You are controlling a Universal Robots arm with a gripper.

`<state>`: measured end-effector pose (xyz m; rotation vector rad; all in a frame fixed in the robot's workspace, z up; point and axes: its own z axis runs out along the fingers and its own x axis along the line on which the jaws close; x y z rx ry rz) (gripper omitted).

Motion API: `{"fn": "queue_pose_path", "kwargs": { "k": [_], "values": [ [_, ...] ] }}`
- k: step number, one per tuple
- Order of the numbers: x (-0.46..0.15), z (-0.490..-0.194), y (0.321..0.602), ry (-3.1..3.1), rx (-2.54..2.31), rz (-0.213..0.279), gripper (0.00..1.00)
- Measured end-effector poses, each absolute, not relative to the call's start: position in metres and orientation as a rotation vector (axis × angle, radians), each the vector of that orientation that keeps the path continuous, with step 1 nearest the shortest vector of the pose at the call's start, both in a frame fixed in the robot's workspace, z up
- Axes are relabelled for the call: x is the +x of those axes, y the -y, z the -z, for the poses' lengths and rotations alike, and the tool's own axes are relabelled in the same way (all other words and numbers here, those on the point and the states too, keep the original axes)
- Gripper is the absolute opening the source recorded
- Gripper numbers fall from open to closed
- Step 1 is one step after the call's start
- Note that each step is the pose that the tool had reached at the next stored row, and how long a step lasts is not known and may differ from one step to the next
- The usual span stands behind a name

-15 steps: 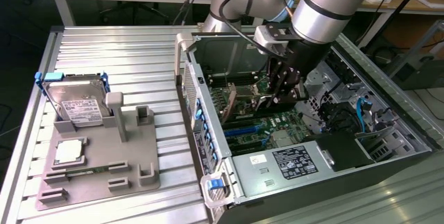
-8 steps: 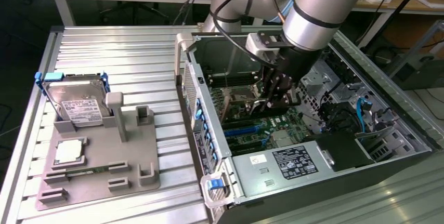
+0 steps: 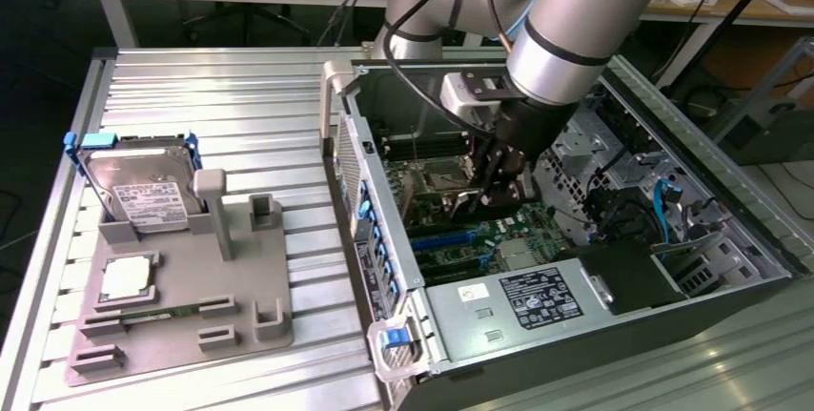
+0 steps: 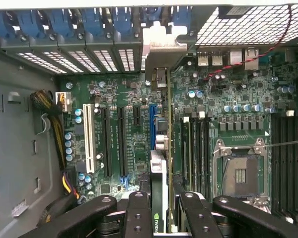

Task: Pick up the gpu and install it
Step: 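Insert the gpu into the slot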

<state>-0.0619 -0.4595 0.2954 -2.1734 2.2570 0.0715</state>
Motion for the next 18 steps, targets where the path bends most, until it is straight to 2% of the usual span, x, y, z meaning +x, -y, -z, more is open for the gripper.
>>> {"fn": "queue_pose_path", "kwargs": {
  "k": [18],
  "values": [
    [-0.069, -0.276, 0.460, -2.254, -2.176, -0.071, 0.27]
  ]
}}
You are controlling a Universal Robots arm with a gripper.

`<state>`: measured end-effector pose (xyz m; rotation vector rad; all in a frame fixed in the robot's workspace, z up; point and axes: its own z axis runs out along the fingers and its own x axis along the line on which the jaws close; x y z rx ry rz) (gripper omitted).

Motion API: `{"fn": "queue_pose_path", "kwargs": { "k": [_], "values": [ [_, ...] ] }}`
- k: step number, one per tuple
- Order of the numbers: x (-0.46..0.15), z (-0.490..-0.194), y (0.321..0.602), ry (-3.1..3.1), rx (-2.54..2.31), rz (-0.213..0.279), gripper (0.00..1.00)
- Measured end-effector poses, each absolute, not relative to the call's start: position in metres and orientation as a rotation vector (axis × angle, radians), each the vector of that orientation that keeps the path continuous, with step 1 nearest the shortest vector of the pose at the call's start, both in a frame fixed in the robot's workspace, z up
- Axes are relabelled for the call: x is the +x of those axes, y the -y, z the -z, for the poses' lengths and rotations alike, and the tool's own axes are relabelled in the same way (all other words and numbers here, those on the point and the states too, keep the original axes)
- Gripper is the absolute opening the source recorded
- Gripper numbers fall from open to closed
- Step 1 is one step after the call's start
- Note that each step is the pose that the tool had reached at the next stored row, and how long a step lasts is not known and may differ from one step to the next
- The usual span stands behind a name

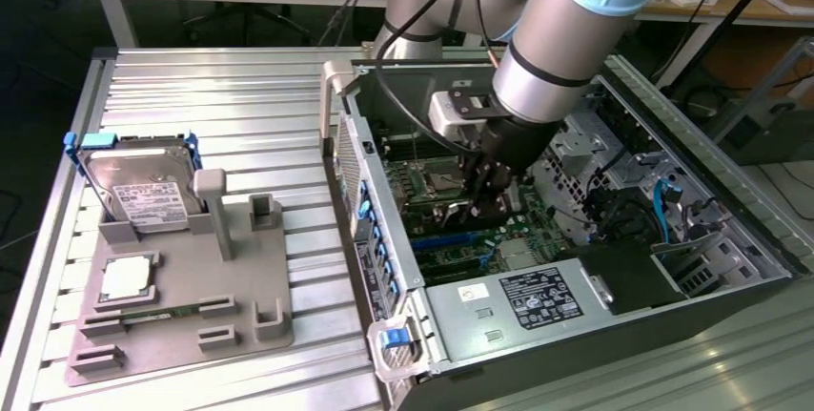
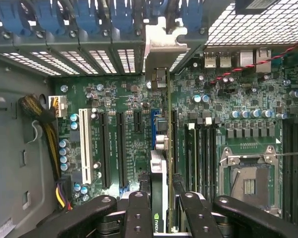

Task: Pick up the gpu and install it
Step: 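Insert the gpu into the slot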

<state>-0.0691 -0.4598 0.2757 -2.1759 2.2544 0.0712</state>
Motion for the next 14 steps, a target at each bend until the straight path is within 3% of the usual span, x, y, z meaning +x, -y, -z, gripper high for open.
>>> {"fn": "queue_pose_path", "kwargs": {
  "k": [14],
  "values": [
    [-0.081, -0.263, 0.459, -2.256, -2.177, -0.074, 0.27]
  ]
}}
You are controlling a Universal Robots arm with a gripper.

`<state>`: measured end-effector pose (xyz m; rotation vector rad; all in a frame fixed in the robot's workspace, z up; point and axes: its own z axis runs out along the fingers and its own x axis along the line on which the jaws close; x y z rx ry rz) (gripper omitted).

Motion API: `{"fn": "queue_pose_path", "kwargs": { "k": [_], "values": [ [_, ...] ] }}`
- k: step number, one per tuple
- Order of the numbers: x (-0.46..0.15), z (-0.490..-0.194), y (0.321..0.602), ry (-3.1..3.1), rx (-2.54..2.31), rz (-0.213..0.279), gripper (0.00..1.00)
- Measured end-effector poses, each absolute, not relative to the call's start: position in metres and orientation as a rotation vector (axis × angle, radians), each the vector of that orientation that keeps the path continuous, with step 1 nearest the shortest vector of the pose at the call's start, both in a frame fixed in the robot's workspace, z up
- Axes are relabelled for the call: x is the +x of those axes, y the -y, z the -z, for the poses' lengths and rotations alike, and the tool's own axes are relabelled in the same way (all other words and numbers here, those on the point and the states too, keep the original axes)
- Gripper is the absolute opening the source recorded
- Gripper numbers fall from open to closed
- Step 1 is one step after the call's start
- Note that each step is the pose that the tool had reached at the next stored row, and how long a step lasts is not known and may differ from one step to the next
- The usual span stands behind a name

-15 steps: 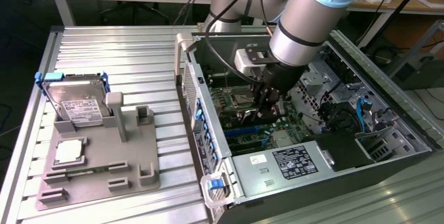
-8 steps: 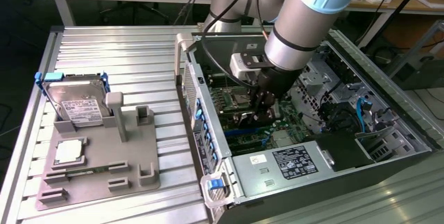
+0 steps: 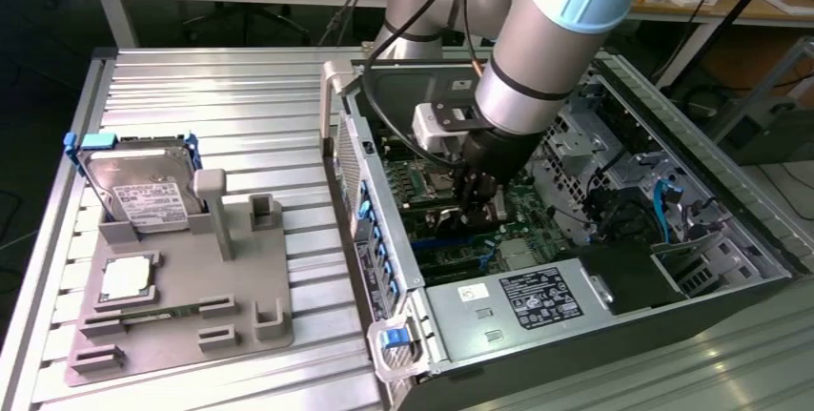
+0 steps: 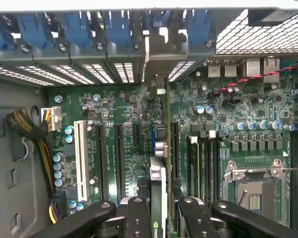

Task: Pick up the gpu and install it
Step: 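Insert the gpu into the slot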

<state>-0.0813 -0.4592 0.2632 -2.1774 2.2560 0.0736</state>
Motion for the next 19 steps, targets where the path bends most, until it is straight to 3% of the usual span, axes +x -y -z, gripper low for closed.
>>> {"fn": "queue_pose_path", "kwargs": {
  "k": [14, 19],
  "values": [
    [-0.074, -0.271, 0.459, -2.280, -2.198, -0.126, 0.27],
    [-0.066, -0.271, 0.459, -2.318, -2.231, -0.180, 0.27]
  ]
}}
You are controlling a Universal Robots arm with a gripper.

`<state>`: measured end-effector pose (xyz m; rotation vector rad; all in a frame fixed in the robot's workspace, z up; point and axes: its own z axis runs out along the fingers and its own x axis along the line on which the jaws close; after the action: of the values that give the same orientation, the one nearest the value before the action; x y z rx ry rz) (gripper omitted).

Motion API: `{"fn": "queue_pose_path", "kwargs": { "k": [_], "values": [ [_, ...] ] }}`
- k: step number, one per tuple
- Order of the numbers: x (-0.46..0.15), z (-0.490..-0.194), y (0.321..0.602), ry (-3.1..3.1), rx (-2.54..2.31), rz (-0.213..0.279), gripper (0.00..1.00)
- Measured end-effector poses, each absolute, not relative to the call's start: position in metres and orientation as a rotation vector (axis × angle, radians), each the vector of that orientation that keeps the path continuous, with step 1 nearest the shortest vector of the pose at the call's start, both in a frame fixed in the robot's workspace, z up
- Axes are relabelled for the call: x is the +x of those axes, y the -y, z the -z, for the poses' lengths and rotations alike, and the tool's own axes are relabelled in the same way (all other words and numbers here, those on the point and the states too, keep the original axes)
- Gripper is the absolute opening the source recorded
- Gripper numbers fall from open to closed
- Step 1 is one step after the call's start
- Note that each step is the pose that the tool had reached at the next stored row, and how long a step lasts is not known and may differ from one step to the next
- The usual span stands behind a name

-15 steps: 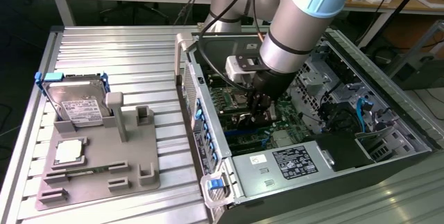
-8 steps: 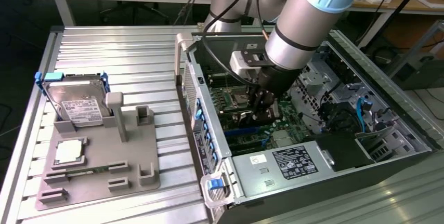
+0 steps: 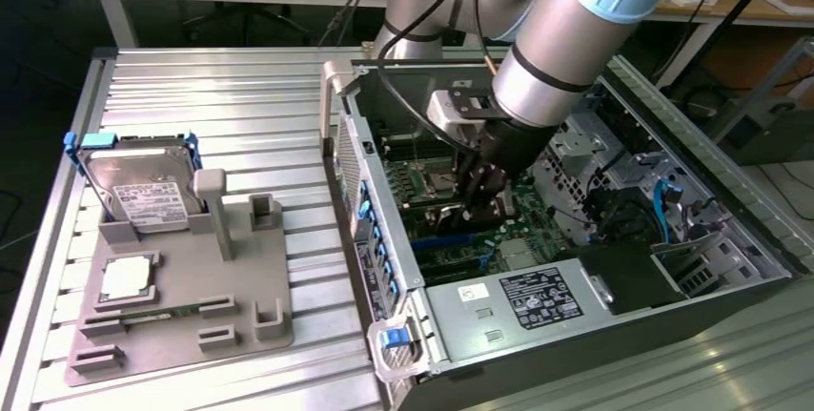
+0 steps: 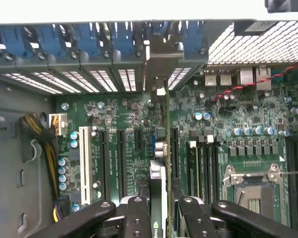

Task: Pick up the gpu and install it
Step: 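Insert the gpu into the slot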

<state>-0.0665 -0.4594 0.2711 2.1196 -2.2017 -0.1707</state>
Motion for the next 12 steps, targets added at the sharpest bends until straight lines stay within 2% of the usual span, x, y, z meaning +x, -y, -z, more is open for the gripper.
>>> {"fn": "queue_pose_path", "kwargs": {
  "k": [4, 12],
  "values": [
    [-0.057, -0.271, 0.460, 2.176, 2.092, 0.203, 0.27],
    [-0.054, -0.271, 0.460, 2.175, 2.092, 0.204, 0.27]
  ]
}}
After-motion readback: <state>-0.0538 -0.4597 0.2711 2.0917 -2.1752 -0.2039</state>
